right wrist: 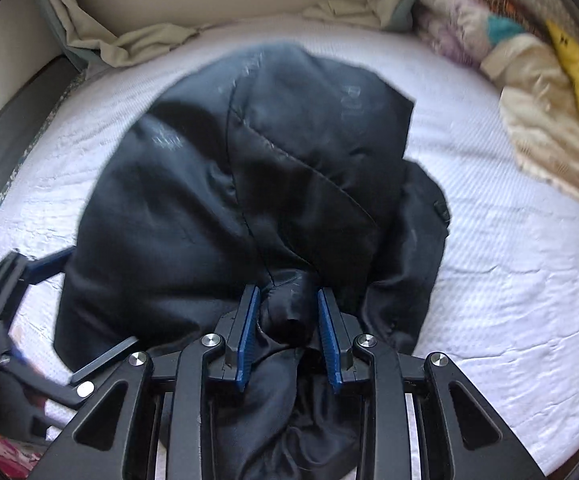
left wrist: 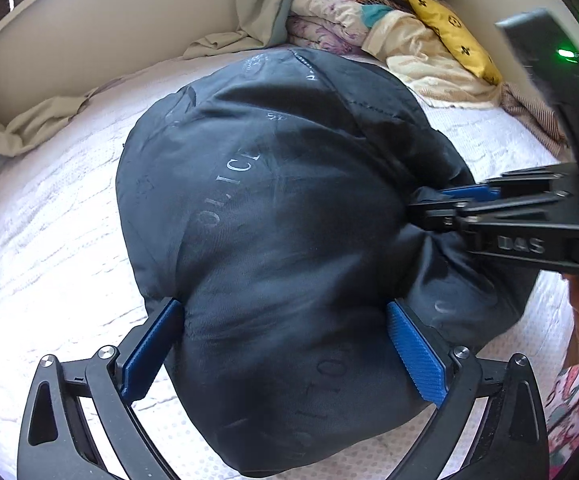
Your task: Fold large clothes
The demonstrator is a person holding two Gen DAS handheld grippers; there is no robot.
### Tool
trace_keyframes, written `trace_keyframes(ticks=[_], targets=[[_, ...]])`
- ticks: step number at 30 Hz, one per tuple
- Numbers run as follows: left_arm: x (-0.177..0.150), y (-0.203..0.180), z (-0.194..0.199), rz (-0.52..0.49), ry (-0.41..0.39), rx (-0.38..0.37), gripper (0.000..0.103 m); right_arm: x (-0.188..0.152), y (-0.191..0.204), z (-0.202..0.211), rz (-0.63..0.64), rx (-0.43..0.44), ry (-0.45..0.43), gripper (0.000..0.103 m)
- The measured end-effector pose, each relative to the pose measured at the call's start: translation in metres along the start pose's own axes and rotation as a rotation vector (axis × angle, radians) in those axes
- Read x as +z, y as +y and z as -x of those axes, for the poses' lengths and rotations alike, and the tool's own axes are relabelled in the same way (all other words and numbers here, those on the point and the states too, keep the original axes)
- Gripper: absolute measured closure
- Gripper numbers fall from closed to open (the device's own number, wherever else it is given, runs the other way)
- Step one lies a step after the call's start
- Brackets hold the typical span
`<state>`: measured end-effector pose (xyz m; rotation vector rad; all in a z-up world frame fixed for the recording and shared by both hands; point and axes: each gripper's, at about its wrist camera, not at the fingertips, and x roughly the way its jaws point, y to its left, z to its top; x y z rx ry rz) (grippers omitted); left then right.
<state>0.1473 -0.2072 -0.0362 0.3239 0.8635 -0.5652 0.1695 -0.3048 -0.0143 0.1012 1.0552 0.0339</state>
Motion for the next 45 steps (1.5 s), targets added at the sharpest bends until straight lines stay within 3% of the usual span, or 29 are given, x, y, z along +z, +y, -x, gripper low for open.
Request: trace_keyframes(ticks=[3, 6, 8, 9, 10, 12, 15, 21, 23, 26, 29, 30, 32, 35, 37, 42, 45], targets=[[0.002, 0.005, 0.005, 0.019, -0.003, -0.023, 0.001, 0.001, -0.009, -0.005, -0.047, 0.022, -0.001, 0.076], [0.006, 0.018, 0.009, 0.071, 0.006, -0.074, 0.001, -0.001, -0.007, 0.003, -0.031, -0.034, -0.053, 0.063], [0.005, 0.025, 0.008, 0.102, 0.016, -0.094, 0.001, -0.005, -0.003, 0.008, -0.004, -0.146, -0.100, 0.033], [0.005, 0.028, 0.008, 0.110, 0.019, -0.103, 0.001, -0.007, -0.002, 0.009, 0.003, -0.194, -0.120, 0.013], [0.005, 0.029, 0.009, 0.109, 0.018, -0.110, 0.001, -0.008, -0.003, 0.009, 0.004, -0.213, -0.123, 0.004], [0.007, 0.030, 0.013, 0.108, 0.016, -0.118, 0.001, -0.007, -0.015, 0.006, -0.043, -0.169, -0.104, 0.002], [0.010, 0.037, 0.020, 0.122, 0.016, -0.155, 0.002, -0.008, -0.040, -0.001, -0.167, -0.033, -0.046, 0.001], [0.017, 0.087, 0.046, 0.243, -0.042, -0.216, 0.004, -0.011, -0.066, -0.018, -0.294, 0.142, 0.027, 0.001], [0.016, 0.116, 0.046, 0.342, -0.041, -0.283, 0.003, -0.014, -0.076, -0.023, -0.342, 0.211, 0.049, 0.001], [0.007, 0.148, 0.024, 0.483, 0.029, -0.417, 0.003, -0.013, -0.084, -0.028, -0.360, 0.259, 0.061, 0.003], [-0.002, 0.158, -0.003, 0.584, 0.091, -0.516, 0.004, -0.014, -0.088, -0.030, -0.378, 0.316, 0.065, 0.012], [-0.004, 0.155, -0.011, 0.600, 0.113, -0.548, 0.004, -0.011, -0.089, -0.034, -0.388, 0.342, 0.068, 0.019], [-0.006, 0.147, -0.020, 0.600, 0.127, -0.596, 0.004, -0.008, -0.094, -0.039, -0.416, 0.389, 0.076, 0.021], [-0.006, 0.133, -0.025, 0.531, 0.110, -0.551, 0.001, -0.010, -0.101, -0.047, -0.441, 0.446, 0.077, 0.023], [-0.008, 0.133, -0.030, 0.533, 0.091, -0.565, 0.002, -0.014, -0.104, -0.052, -0.459, 0.486, 0.079, 0.026], [-0.006, 0.136, -0.019, 0.551, 0.048, -0.537, 0.016, -0.012, -0.104, -0.063, -0.502, 0.543, 0.081, 0.029], [-0.007, 0.143, -0.008, 0.551, 0.032, -0.495, 0.018, -0.011, -0.099, -0.069, -0.514, 0.565, 0.085, 0.030]])
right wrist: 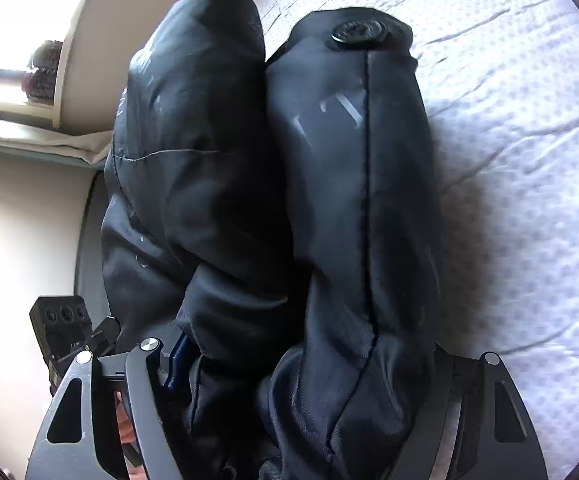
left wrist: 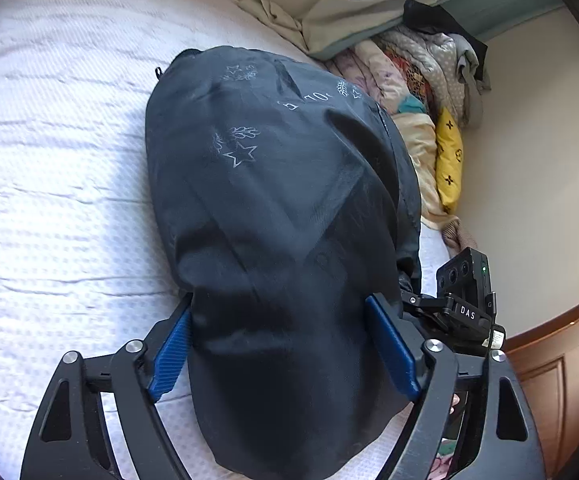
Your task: Fold large clothes
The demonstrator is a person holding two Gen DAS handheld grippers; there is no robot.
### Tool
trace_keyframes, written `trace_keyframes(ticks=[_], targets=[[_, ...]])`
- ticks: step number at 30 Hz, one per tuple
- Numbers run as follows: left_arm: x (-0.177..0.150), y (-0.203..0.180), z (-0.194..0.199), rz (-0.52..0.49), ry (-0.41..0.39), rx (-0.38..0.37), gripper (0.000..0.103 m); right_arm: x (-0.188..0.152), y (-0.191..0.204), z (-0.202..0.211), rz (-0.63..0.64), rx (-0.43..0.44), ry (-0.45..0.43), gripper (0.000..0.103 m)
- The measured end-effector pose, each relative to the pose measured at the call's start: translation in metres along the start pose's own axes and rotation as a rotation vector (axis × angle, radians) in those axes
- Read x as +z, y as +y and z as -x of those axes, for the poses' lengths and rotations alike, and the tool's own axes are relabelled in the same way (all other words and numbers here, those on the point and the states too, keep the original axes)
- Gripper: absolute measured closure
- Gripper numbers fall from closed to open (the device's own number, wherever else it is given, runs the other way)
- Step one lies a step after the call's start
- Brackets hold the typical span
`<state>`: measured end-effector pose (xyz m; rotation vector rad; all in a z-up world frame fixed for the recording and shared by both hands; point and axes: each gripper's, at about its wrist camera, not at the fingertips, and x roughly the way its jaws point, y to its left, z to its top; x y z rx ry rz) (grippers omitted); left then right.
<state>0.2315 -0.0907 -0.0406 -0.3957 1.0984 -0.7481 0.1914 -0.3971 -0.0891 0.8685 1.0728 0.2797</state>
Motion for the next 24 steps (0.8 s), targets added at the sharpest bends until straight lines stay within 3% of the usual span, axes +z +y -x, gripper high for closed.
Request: trace_keyframes(ticks=[6, 12, 17, 22, 24], targets=[[-0.001, 0.031, 0.034, 0.068, -0.053, 0.050, 0.019, 0.007, 0.024, -0.034, 0.036, 0.023, 0.039, 0.032], [0.006, 0.067, 0.077, 0.143, -0.156, 0.146, 0.019, 0.011, 0.046, -0.077, 0.064, 0.061, 0.076, 0.033], [0.012, 0.090, 0.081, 0.192, -0.182, 0.158, 0.017, 0.014, 0.057, -0.098, 0.101, 0.053, 0.067, 0.032], [0.012, 0.092, 0.087, 0.187, -0.184, 0.166, 0.013, 0.018, 0.044, -0.074, 0.066, 0.037, 0.080, 0.014], [0.011, 0.091, 0.091, 0.165, -0.189, 0.186, 0.013, 0.016, 0.037, -0.059, 0.060, 0.035, 0.088, 0.011]])
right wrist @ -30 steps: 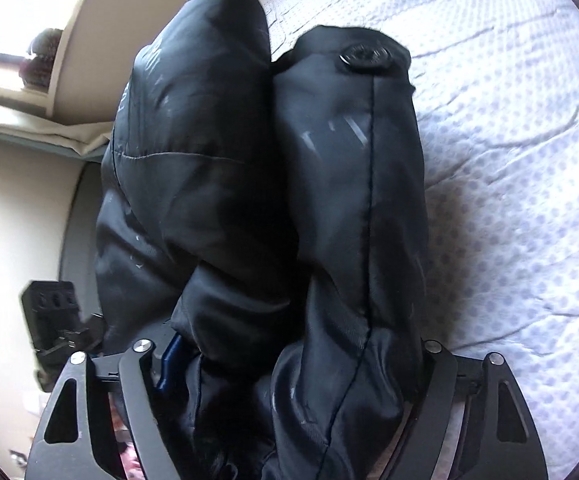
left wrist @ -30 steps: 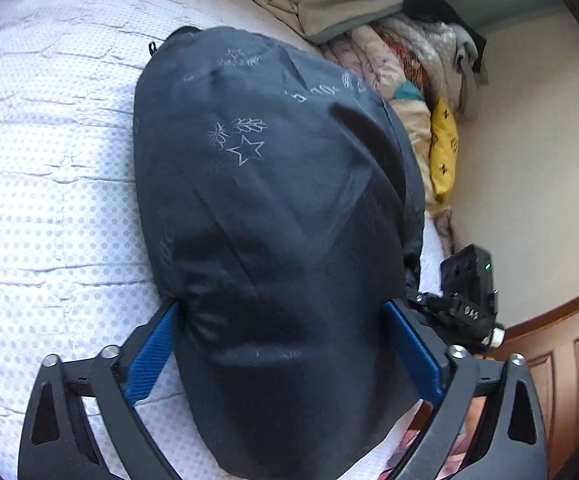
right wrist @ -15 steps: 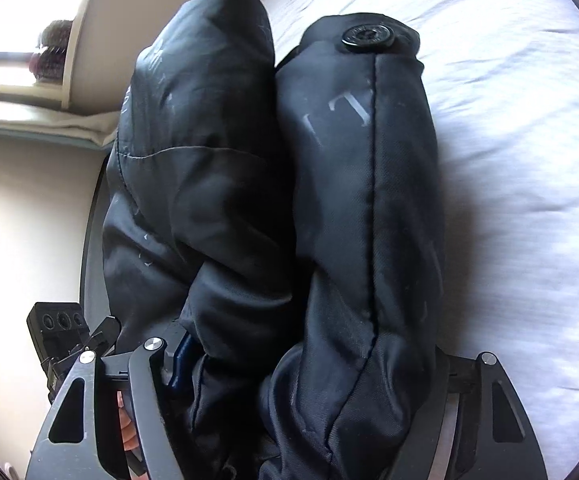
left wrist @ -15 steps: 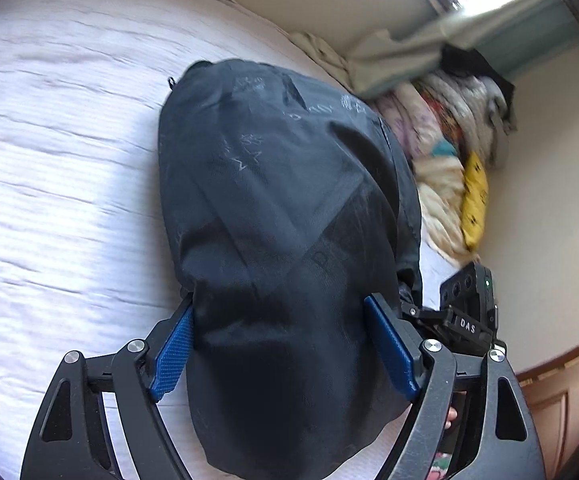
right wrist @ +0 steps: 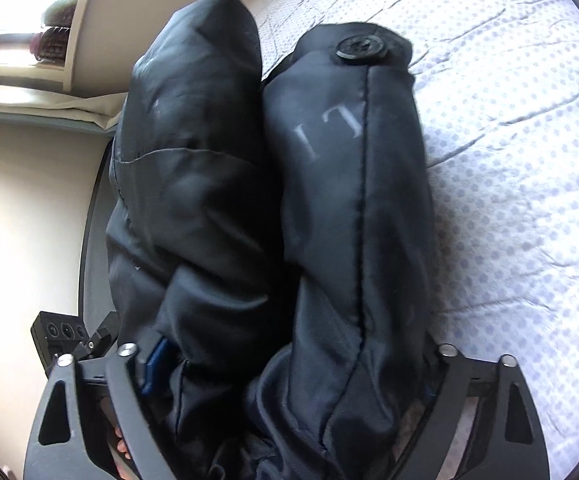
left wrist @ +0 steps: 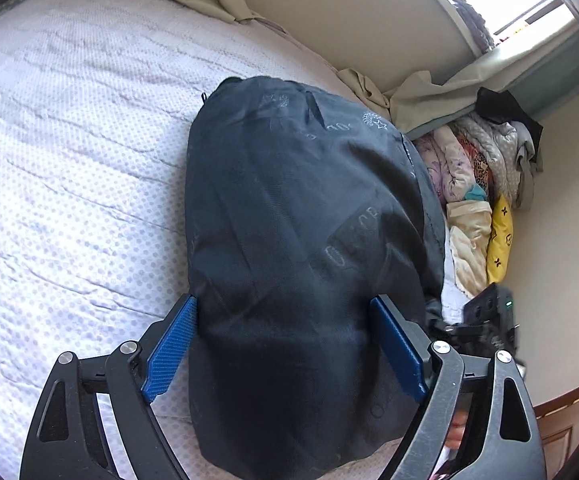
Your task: Fold large clothes
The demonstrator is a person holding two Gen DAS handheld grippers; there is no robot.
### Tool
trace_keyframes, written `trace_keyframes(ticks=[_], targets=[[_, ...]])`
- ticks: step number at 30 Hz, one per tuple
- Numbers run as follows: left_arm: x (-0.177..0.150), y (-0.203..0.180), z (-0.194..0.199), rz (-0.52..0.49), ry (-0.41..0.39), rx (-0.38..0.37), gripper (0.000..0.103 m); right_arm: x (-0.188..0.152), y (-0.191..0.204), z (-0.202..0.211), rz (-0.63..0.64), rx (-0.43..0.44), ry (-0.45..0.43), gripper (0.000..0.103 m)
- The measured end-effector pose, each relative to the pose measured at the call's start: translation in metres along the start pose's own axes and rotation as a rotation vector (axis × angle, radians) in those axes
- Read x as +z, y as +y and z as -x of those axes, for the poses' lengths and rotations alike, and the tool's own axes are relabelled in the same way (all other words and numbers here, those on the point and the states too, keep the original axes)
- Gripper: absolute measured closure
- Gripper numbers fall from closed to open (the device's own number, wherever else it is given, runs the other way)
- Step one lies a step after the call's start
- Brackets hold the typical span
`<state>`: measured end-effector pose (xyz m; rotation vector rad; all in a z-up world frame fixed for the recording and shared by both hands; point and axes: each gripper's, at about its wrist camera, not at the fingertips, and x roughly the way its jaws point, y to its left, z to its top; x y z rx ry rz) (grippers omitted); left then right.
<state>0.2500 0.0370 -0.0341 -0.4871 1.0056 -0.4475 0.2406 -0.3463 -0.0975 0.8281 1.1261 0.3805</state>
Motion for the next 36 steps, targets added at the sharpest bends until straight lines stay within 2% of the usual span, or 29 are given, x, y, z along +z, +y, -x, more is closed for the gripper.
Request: trace_keyframes(ticks=[3, 7, 12, 16, 19, 20, 22, 24, 27, 30, 36], targets=[[-0.001, -0.001, 0.008, -0.031, -0.018, 0.048, 0.013, -0.001, 0.006, 0.022, 0.018, -0.009, -0.014, 0.011], [-0.004, 0.003, 0.024, -0.069, -0.049, 0.117, 0.013, -0.008, 0.020, 0.061, 0.101, -0.060, -0.083, 0.011], [-0.011, -0.010, 0.045, -0.120, -0.105, 0.204, 0.013, -0.031, 0.052, 0.116, 0.265, -0.197, -0.261, 0.011], [-0.024, -0.033, 0.059, -0.204, -0.149, 0.297, 0.012, -0.052, 0.083, 0.137, 0.403, -0.279, -0.365, 0.011], [-0.041, -0.058, 0.071, -0.284, -0.194, 0.377, 0.008, -0.078, 0.116, 0.133, 0.493, -0.339, -0.419, 0.011], [-0.047, -0.065, 0.075, -0.303, -0.209, 0.398, 0.002, -0.090, 0.120, 0.133, 0.509, -0.356, -0.433, 0.010], [-0.063, -0.080, 0.085, -0.331, -0.263, 0.445, 0.000, -0.108, 0.128, 0.127, 0.512, -0.357, -0.445, 0.002], [-0.077, -0.090, 0.091, -0.348, -0.292, 0.465, 0.000, -0.115, 0.148, 0.110, 0.516, -0.356, -0.425, 0.000], [-0.097, -0.096, 0.099, -0.331, -0.296, 0.475, 0.000, -0.140, 0.153, 0.097, 0.520, -0.374, -0.406, 0.000], [-0.115, -0.096, 0.104, -0.327, -0.290, 0.466, 0.000, -0.168, 0.150, 0.092, 0.540, -0.443, -0.424, 0.000], [-0.150, -0.099, 0.105, -0.357, -0.267, 0.498, 0.000, -0.199, 0.148, 0.089, 0.564, -0.538, -0.451, 0.000]])
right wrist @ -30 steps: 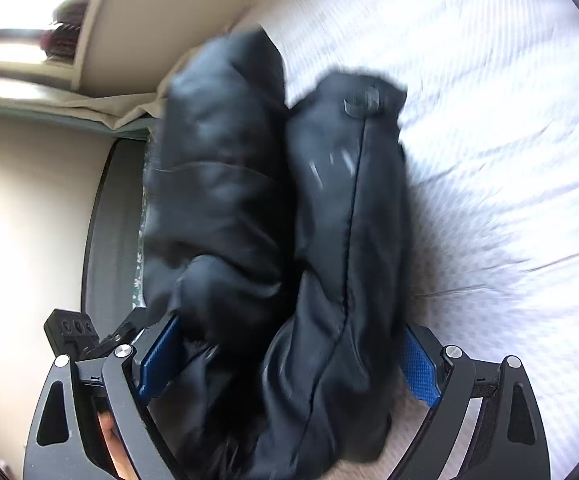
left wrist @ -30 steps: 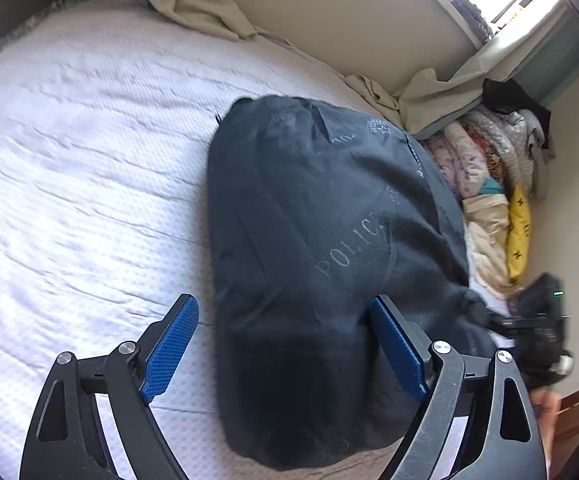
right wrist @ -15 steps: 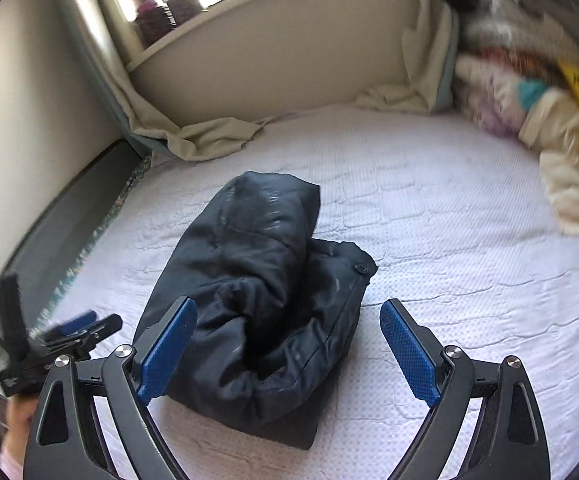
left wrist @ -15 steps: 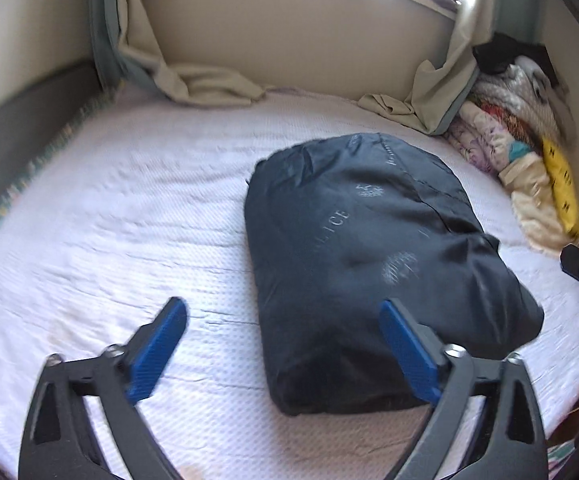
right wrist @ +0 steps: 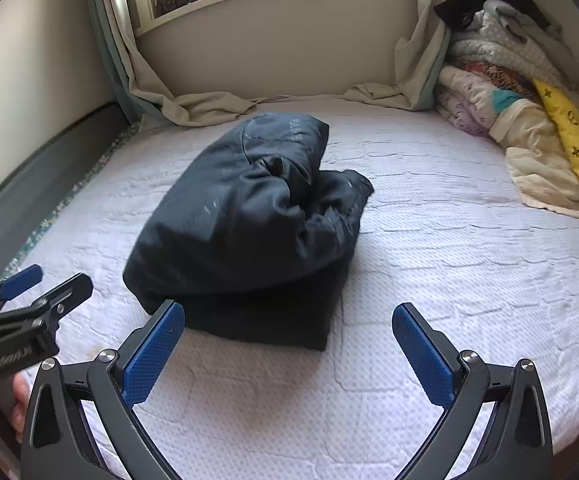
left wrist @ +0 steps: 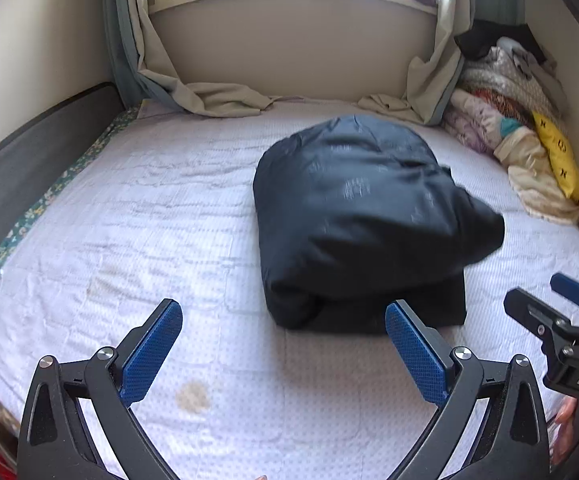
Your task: Fold large clothes
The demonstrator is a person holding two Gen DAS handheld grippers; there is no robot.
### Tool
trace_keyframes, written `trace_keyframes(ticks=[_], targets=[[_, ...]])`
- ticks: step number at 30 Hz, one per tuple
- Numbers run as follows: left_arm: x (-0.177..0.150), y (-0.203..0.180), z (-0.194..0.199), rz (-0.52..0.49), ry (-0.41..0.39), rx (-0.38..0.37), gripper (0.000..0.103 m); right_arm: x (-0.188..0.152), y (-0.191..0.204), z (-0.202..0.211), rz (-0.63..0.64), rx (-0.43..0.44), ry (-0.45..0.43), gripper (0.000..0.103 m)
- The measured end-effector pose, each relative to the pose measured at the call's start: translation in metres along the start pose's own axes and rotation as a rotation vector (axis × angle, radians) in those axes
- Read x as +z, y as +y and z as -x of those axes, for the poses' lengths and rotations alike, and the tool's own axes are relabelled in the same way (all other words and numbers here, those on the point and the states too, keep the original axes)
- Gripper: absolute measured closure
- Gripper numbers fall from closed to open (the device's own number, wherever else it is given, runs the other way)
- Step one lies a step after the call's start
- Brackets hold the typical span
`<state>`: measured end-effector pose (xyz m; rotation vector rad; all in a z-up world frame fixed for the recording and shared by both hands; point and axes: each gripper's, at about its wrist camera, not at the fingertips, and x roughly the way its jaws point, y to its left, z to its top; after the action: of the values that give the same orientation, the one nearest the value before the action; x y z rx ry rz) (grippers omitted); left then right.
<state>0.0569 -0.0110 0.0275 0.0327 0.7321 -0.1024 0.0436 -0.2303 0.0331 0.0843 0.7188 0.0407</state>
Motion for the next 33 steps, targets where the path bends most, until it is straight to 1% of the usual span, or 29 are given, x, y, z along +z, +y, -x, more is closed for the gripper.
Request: trace_keyframes(ticks=[3, 4, 6, 10, 16, 27, 33], targets=[[-0.011, -0.008, 0.001, -0.027, 0.022, 0.044, 0.000, -0.009, 0.004, 0.004, 0.010, -0.015, -0.001, 0.000], [-0.017, -0.011, 0.002, -0.039, 0.016, 0.070, 0.000, -0.011, 0.004, 0.006, 0.011, -0.015, -0.001, 0.000], [-0.025, -0.013, 0.003, -0.047, 0.006, 0.095, 0.000, -0.015, 0.004, 0.007, 0.009, -0.022, -0.001, 0.000], [-0.036, -0.015, 0.002, -0.043, 0.016, 0.099, 0.000, -0.022, 0.003, 0.007, 0.007, -0.029, 0.001, 0.000], [-0.041, -0.015, -0.001, -0.015, 0.028, 0.078, 0.000, -0.025, -0.001, 0.006, -0.005, -0.041, 0.006, 0.000], [-0.041, -0.023, -0.005, -0.032, 0.030, 0.079, 0.000, -0.026, -0.003, 0.002, -0.011, -0.045, 0.014, 0.000], [-0.039, -0.022, -0.006, -0.022, 0.033, 0.073, 0.000, -0.027, -0.004, 0.001, -0.015, -0.043, 0.017, 0.000]])
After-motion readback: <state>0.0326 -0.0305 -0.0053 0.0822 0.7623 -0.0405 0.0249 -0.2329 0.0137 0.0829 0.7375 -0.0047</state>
